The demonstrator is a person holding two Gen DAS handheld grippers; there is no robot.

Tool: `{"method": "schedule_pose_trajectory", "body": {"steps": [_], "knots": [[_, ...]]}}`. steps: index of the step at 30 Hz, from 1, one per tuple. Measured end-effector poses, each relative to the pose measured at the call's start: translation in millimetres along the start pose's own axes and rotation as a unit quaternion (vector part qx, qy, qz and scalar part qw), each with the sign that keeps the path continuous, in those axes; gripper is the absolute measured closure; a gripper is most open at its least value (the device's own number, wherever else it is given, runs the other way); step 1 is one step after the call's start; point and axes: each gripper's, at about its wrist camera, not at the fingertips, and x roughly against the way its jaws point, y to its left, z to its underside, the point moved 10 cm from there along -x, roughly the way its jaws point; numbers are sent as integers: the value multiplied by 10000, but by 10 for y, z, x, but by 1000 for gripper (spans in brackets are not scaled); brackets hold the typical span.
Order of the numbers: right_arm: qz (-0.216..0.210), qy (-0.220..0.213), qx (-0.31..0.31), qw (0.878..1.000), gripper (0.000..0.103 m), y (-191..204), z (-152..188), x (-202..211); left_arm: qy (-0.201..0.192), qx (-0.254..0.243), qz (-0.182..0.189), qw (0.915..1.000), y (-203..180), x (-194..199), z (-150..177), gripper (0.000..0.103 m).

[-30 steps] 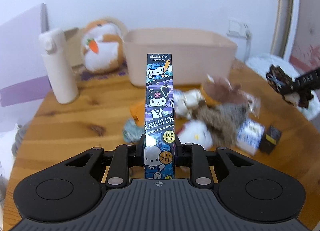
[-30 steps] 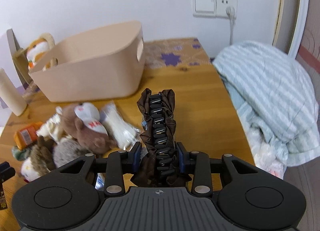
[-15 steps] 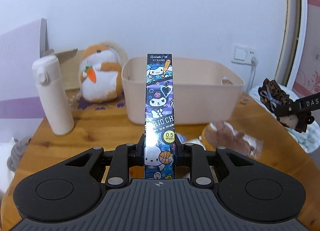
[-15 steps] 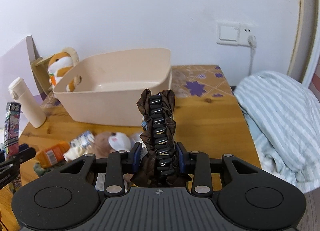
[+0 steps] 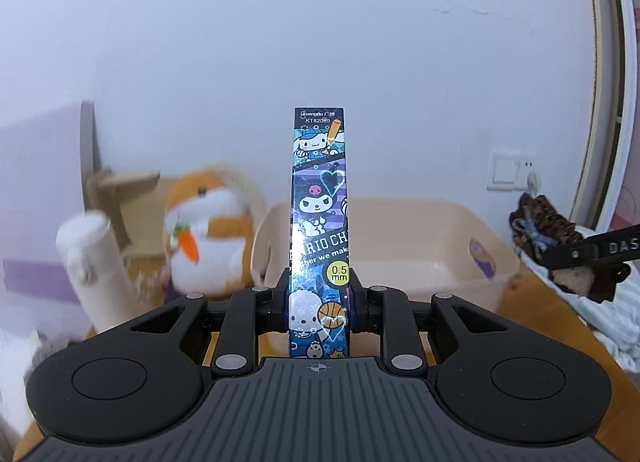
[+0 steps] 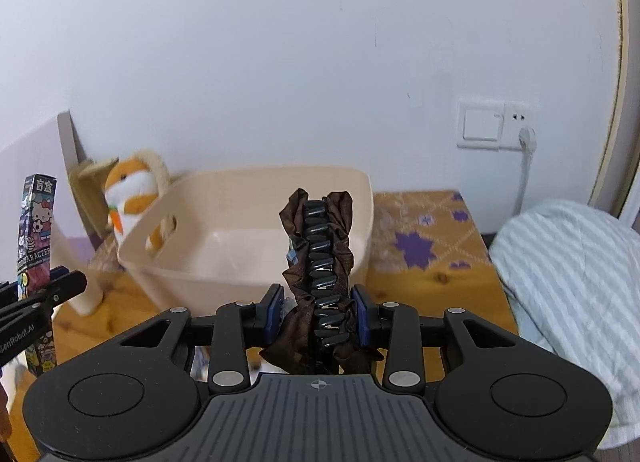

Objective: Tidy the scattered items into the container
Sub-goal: 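Carry the pen box and scrunchie up over the beige basket with both tools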

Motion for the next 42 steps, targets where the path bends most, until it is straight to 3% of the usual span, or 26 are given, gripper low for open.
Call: {"method": "schedule_pose_trajectory", "body": {"steps": [7,20,26,32,37,42], "knots": [[-314,165,-217,9991,70,69,-264,-375,50,-6,-128,9999,-112,-462,-151,79],[-126,194,-167,9996,70,124,-548,-1034,531,-111,-432,9976,-170,-1357,-273,79],[-73,463,-214,9987,70,91,-460,-1404,1117,60,-339,9932,-192,-1783,-176,79],[43,539,3,9985,70,81,-327,-1583,1694,-209,-338,9847,-223,-2049,37,79],[225,645,192,9975,70,90,-259,-1688,2245,-120,-156,9743,-257,-2169,239,79],[330,768,263,9962,70,98,-178,-1772,2453,-387,-152,9685,-371,-2156,351,79]]}}
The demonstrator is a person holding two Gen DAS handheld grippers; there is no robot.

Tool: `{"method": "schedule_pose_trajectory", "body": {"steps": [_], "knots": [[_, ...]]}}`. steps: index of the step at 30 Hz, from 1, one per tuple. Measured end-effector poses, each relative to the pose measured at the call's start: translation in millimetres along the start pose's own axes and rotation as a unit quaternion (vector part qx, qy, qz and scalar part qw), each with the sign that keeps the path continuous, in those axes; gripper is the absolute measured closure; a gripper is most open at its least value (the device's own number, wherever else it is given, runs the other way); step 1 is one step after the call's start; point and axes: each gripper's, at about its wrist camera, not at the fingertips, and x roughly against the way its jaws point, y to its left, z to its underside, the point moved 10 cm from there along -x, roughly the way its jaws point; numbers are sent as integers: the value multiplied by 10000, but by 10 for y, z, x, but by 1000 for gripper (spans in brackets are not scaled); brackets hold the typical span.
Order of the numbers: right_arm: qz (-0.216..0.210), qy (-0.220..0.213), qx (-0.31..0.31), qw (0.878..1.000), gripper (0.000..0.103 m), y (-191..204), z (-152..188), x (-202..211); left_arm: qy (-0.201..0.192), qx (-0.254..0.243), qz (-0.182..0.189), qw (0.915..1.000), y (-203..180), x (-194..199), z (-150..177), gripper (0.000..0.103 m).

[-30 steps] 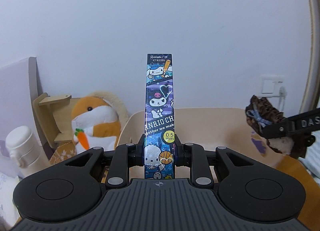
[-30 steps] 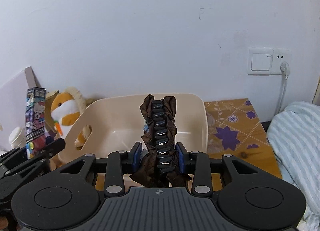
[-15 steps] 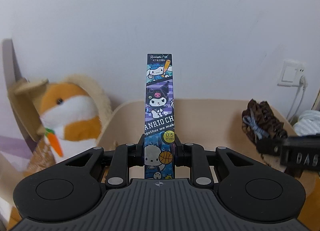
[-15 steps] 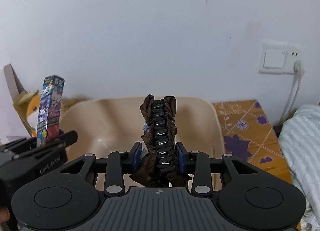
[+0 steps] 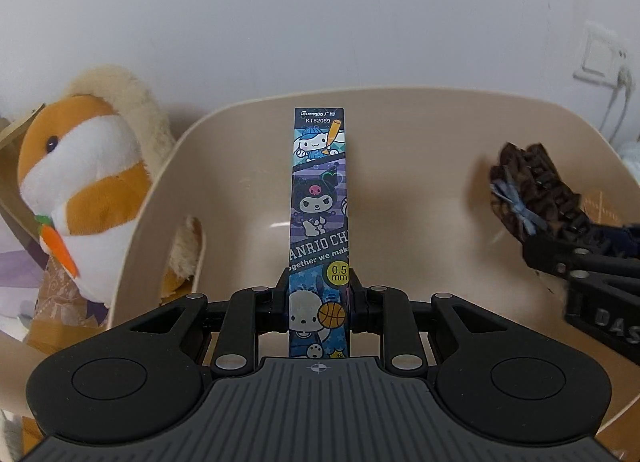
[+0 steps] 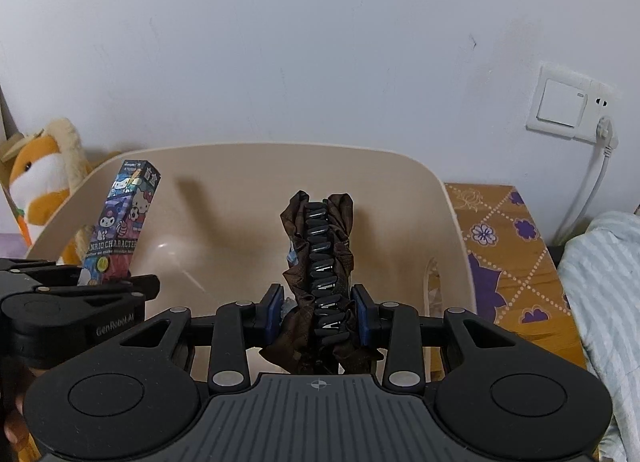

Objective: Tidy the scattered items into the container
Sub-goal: 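Carry the pen box and scrunchie up over the beige basket with both tools, then open both tools to drop the pen box and scrunchie into the basket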

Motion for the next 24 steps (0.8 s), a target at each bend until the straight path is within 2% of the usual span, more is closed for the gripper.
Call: {"method": "schedule_pose_trajectory", "body": {"steps": [1,2,3,7,8,9,11,16,20,24], "knots": [[40,2,57,10000,70,6,14,-8,-3,-44,47,10000,-32,11,17,79],[90,-25,131,9999,61,12,25,-6,-24,-103,75,9999,-61,28,31,77],[164,-83,215,9996,61,14,31,8,-70,-172,79,9998,-88,51,39,74],[257,-253,433,9984,54,30,28,101,-380,-209,-56,9990,-122,208,28,51],[275,-288,458,9982,45,33,28,138,-414,-176,-31,9990,-110,240,31,43],[301,-349,479,9978,39,40,26,181,-456,-133,-15,9989,-107,283,36,41],[337,-510,554,9966,39,62,28,303,-577,-87,-39,9983,-94,376,40,35],[282,-662,531,9960,33,0,-49,474,-929,7,-167,9955,146,493,40,29],[242,-799,496,9953,27,-35,5,664,-1014,11,-219,9946,190,533,3,24],[220,-881,463,9948,26,-67,76,845,-1075,-74,-273,9938,222,659,81,22]]}}
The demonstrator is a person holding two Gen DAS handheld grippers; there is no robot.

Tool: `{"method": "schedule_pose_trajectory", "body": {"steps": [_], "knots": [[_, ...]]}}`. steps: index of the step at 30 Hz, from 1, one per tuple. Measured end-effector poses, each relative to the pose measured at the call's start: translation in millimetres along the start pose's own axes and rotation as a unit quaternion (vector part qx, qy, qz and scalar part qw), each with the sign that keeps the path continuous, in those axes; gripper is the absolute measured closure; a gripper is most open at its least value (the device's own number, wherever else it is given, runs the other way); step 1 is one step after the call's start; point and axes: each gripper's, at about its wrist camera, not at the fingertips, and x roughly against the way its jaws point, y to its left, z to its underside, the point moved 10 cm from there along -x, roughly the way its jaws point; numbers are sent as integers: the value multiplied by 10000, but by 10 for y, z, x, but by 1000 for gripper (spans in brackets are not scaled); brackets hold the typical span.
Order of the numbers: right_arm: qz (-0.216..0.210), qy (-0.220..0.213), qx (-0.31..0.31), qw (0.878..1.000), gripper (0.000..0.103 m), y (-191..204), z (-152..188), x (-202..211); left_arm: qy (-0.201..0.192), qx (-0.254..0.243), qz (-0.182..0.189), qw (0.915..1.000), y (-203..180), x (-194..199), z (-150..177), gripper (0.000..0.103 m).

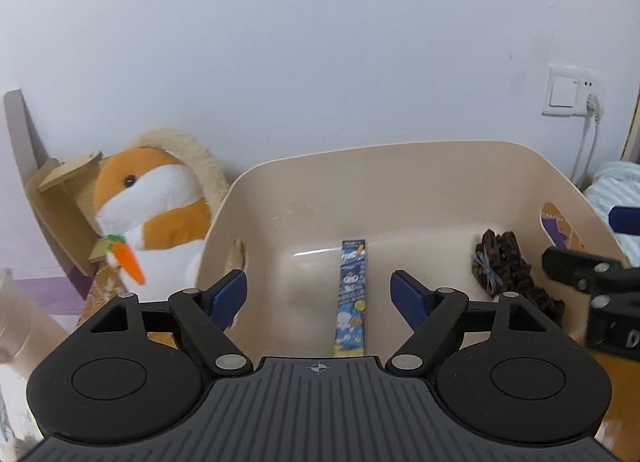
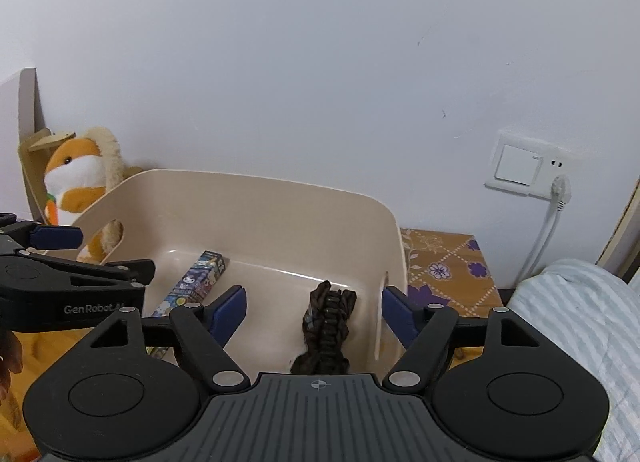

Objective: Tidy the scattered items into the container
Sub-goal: 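Open both tools to drop the pen box and scrunchie into the basket, then move both tools back toward the scattered items on the table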

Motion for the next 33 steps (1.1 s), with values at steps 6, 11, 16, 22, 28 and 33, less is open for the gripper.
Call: {"method": "schedule_pose_trajectory", "body": {"steps": [6,11,16,22,28,33], "knots": [[87,-259,95,9996,24,-2,93,347,-158,-140,8,9998,15,409,166,20],[-13,-456,126,9989,16,49,202,607,-304,-155,4,9994,38,688,320,20],[-129,-555,255,9981,13,154,357,867,-395,-217,12,9990,29,921,504,19],[-318,-586,383,9970,7,292,570,1119,-551,96,-62,9984,62,1201,711,19],[-316,-608,460,9966,6,310,845,1322,-872,-63,-192,9960,9,1501,889,19],[-386,-517,250,9976,5,205,1107,1453,-971,-104,-132,9951,-22,1660,1087,19]]}}
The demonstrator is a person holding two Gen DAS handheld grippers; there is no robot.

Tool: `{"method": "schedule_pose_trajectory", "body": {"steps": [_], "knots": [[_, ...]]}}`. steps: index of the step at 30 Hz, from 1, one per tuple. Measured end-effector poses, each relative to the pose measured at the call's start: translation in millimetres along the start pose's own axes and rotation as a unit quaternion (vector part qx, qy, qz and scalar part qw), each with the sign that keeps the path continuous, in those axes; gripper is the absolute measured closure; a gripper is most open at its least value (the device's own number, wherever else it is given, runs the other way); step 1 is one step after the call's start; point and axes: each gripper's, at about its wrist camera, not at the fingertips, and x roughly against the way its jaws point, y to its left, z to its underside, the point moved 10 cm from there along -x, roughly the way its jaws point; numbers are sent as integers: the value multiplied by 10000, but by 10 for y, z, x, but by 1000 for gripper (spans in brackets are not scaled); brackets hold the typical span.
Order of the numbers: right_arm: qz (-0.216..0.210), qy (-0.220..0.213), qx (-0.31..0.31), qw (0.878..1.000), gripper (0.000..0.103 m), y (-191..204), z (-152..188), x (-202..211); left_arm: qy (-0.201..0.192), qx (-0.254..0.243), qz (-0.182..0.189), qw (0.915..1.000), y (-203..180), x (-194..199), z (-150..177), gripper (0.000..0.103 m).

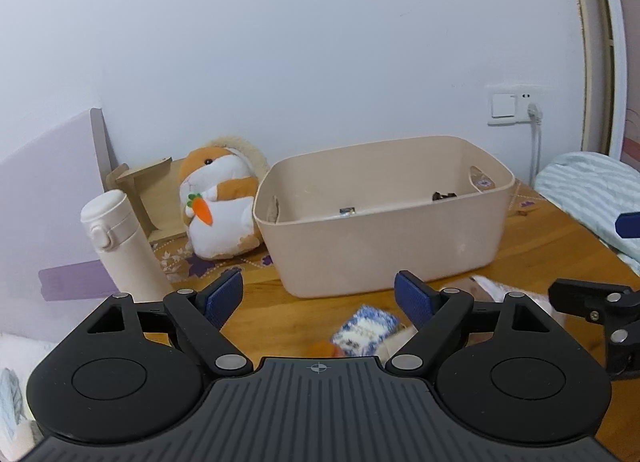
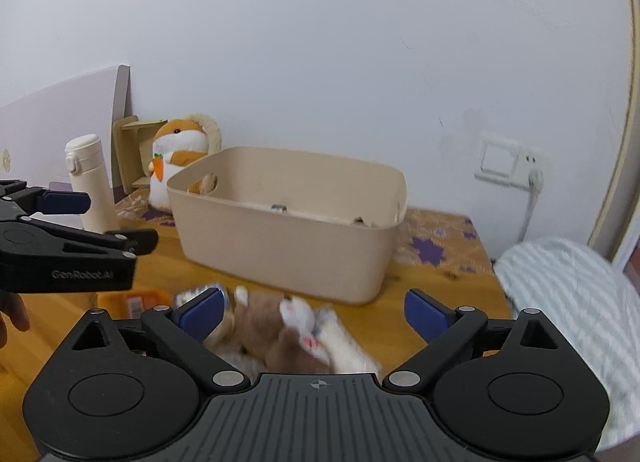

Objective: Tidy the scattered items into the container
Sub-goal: 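Move both tools back toward the scattered items on the table, then grasp the Hello Kitty plush with the left tool while the right tool grasps the black box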

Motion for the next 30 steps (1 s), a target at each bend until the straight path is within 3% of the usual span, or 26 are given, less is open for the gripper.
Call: {"method": "schedule_pose_trajectory", "body": {"steps": [10,18,30], "knots": [[99,235,-10,9997,4,-132,445,115,125,178,92,9997,38,247,553,19],[64,472,89,9988,4,-96,745,96,454,603,669,9949,-65,172,1057,19],[73,871,144,9961,4,-145,1078,-78,733,784,925,9899,-189,-84,1289,19]]}}
